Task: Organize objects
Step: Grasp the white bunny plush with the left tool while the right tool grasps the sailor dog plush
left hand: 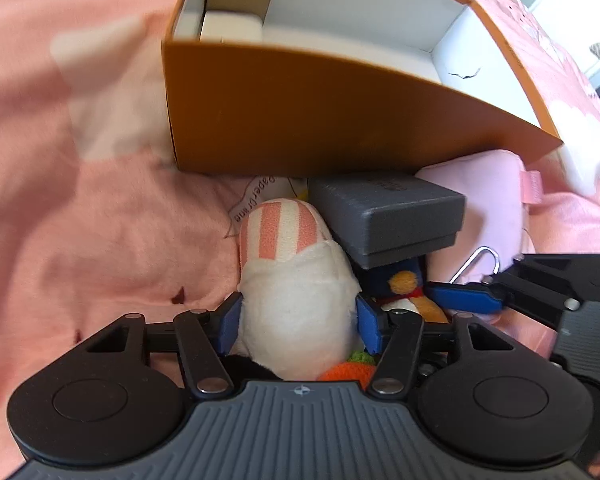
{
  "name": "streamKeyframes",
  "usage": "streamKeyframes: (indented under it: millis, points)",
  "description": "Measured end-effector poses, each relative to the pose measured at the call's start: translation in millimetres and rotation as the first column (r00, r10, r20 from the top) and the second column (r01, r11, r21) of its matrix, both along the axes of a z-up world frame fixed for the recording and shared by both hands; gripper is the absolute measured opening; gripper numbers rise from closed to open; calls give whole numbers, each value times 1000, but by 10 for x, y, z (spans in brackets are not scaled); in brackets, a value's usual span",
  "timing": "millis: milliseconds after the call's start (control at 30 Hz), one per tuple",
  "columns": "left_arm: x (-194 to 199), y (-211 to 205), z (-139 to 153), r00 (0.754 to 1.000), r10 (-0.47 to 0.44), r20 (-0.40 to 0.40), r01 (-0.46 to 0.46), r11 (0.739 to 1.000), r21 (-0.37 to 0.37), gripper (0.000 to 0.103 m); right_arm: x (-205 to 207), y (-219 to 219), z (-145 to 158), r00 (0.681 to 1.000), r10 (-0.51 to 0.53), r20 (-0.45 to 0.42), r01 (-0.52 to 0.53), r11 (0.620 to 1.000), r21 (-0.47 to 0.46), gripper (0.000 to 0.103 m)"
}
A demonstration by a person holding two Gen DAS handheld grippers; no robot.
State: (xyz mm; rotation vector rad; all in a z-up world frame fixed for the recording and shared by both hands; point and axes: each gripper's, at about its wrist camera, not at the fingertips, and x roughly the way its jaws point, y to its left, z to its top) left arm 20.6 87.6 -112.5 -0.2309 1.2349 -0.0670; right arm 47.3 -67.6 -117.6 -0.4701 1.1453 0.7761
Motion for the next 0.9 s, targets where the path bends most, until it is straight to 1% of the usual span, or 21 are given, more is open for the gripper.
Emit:
streamKeyframes:
  millis: [100, 167, 267, 367, 467, 500, 533, 667, 900]
  points:
    - [-115, -8, 162, 999, -25, 38, 23, 998, 52, 65, -7, 27, -49, 1000, 10, 1, -10, 1000, -26, 49]
    - [-181, 11, 249, 998, -26, 57, 22, 997, 77, 65, 0, 27, -74, 1000, 12, -7, -12, 999, -31, 49]
    - [-214, -16, 409, 996, -30, 88, 22, 995, 94, 65, 8, -11, -59, 1000, 1, -7, -1, 1000, -19, 43]
    - [-158, -20, 543, 993, -36, 115, 25, 995, 98, 65, 15, -74, 4, 1000, -11, -10, 11, 1000, 8, 39]
    - [-157, 9, 668, 989, -47, 142, 34, 995, 89, 65, 13, -137, 113, 1000, -10, -11, 10, 999, 42, 37]
    - [-68, 16, 690, 987, -48, 152, 35, 996, 85, 65, 12, -158, 156, 1000, -6, -12, 7, 998, 55, 36]
    - [-83, 33, 735, 985, -50, 165, 37, 996, 83, 65, 10, -181, 201, 1000, -2, -12, 3, 998, 68, 36]
    - [93, -188, 766, 975, -56, 213, 38, 996, 85, 65, -9, -282, 401, 1000, 28, -5, -27, 994, 105, 36]
    - [110, -202, 937, 962, -46, 270, 28, 997, 69, 65, -8, -499, 773, 999, 31, 24, -34, 987, 159, 36]
